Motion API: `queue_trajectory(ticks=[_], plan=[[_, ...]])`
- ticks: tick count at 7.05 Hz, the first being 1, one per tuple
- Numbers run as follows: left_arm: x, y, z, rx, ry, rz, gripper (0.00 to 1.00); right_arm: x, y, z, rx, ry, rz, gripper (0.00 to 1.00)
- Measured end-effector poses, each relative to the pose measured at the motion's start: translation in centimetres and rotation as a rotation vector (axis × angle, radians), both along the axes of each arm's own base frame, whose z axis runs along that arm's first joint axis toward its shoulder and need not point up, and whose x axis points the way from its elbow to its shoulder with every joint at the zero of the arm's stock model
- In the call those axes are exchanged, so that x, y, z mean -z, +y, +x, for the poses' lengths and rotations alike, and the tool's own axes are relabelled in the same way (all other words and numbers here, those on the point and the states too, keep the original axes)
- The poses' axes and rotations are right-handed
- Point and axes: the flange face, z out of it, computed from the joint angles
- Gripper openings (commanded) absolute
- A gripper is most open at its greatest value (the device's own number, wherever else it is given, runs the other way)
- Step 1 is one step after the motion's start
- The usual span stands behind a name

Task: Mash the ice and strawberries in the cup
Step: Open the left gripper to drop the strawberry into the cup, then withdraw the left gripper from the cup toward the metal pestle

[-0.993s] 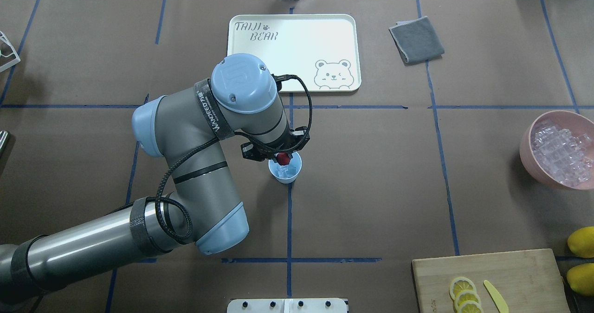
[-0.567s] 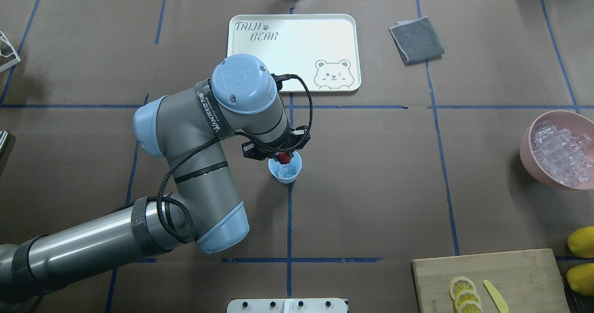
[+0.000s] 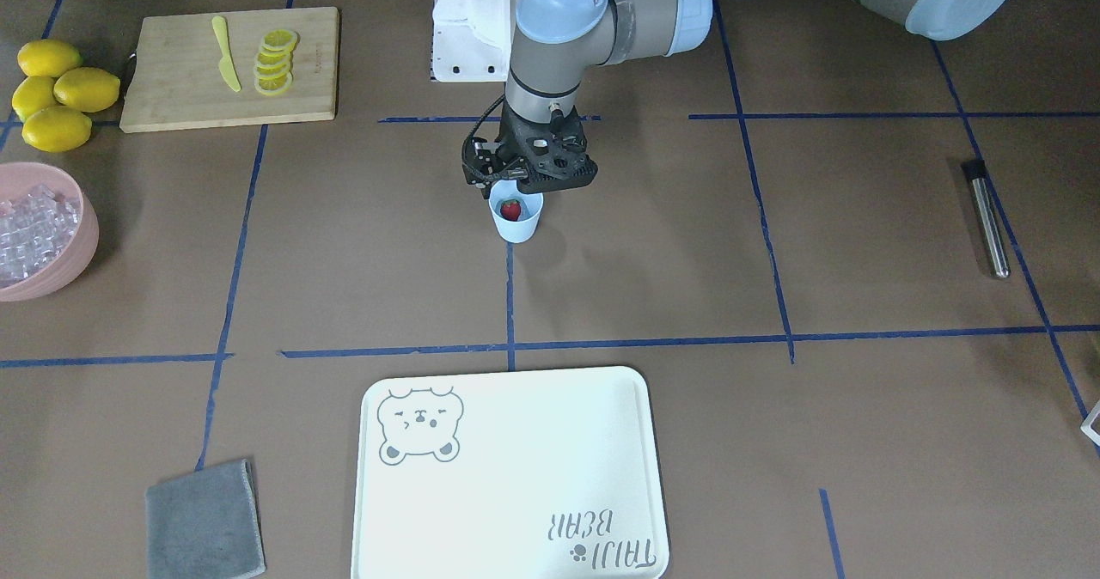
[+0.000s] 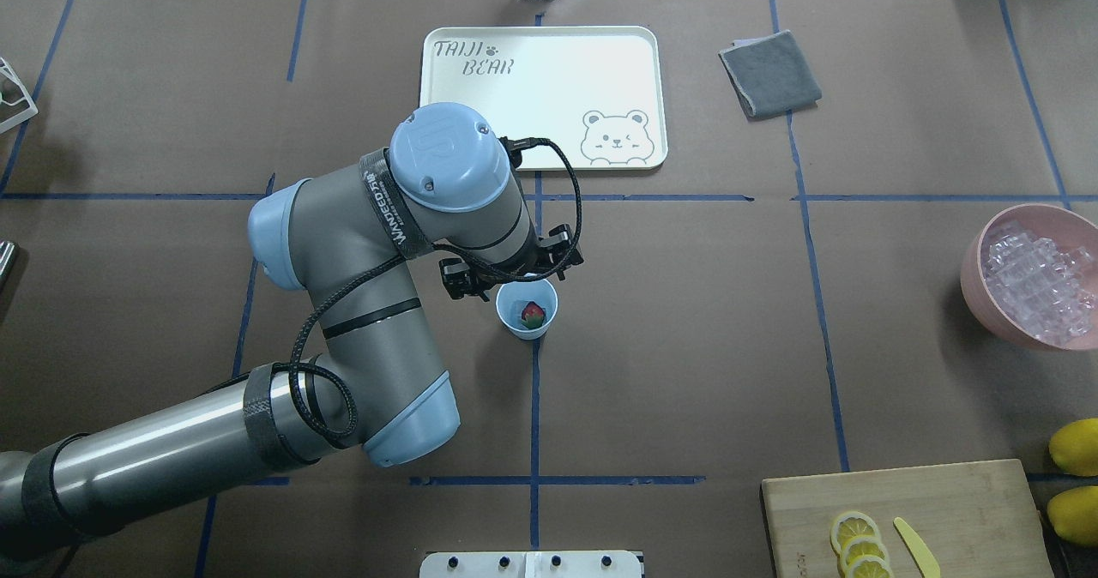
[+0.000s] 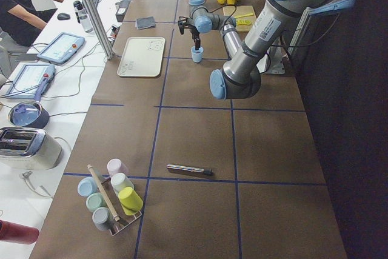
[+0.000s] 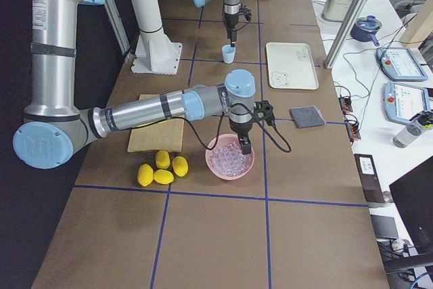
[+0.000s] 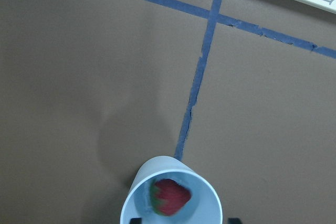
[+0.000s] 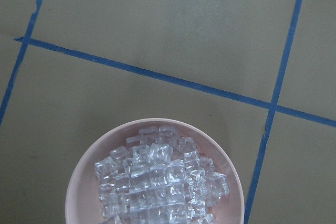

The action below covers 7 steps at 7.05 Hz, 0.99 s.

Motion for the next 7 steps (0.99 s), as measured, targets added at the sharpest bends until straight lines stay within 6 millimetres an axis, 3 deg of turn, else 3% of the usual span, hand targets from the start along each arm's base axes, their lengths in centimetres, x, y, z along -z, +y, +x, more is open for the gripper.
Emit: queue_trajectory(ticks=[2,3,5,7], plan=[[-0.9,-0.3,-1.1,-0.020,-0.012,0.035,1.00,-1.3,-0.1,0.6,0.008,0.002,-0.007,0.99],[-2.6,-0.8,-3.0,-0.026,-0.025,0.057,1.00,-2.7,-0.3,1.7,0.019,-0.006,-0.003,0.99],[-7.0,-2.6,-9.1,-0.065,-0.058,0.100,1.00,-5.7,-0.6,4.6,0.032,-0.040,-0.001,0.99],[-11.9,-4.4,-16.8,-0.127,-0.106,0.132,1.00,-7.6,0.1,6.3,0.011,-0.066,-0.031,0.99]])
